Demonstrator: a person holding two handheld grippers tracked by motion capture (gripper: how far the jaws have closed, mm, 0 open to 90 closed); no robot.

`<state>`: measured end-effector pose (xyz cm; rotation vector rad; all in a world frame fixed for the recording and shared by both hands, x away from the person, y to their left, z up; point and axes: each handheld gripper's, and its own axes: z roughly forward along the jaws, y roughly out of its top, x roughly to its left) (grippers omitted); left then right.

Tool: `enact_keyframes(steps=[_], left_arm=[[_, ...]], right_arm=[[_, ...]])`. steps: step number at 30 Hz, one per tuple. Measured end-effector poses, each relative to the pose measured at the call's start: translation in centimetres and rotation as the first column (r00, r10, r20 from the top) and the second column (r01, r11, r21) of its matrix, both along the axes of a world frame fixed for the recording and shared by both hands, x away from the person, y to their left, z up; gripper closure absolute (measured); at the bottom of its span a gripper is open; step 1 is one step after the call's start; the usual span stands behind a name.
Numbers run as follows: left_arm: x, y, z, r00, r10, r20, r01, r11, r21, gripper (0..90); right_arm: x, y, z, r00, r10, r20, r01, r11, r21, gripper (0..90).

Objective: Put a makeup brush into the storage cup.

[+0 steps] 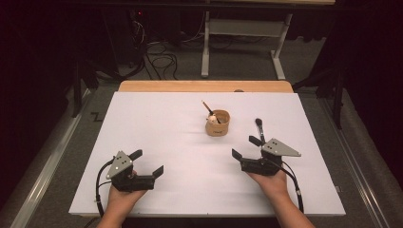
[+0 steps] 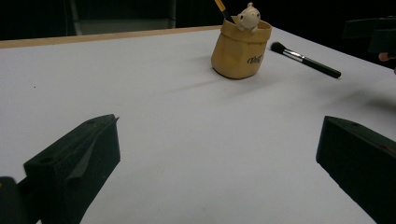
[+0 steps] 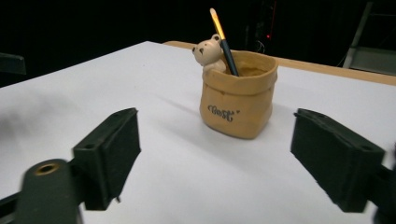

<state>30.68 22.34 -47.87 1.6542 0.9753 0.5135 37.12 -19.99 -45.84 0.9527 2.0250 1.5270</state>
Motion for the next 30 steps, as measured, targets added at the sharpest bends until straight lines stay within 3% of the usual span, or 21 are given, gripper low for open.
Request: enact_keyframes(steps=[6,13,23,30], left_arm=[[0.0,-0.1,0.0,1.0000,-0.001,-0.002,0.001,1.0000,0.004,0.6],[0.0,-0.1,-0.1,1.0000,0.002,-0.004,-0.002,1.0000,0.000,0.6],[0.2,0.1,-0.2,1.0000,0.001,-0.009,-0.001,1.0000,-0.004,0.6],[0.2,0.0,0.0,1.0000,-0.009,0.001,0.009,0.9999,-0.006,0.6]], right_arm=[[-1.5,-1.7,-0.1,0.9998,0.001,0.018,-0.001,1.000,-0.013,10.4],[-2.9,-3.7,-0.3,0.9985,-0.052,0.014,0.053,0.998,-0.024,0.3],[-4.8,-6.2,-0.6,0.9944,-0.100,0.034,0.101,0.994,-0.032,0.2],[-5.4,-8.2,-1.3,0.9828,-0.182,0.032,0.183,0.982,-0.051,0.2]])
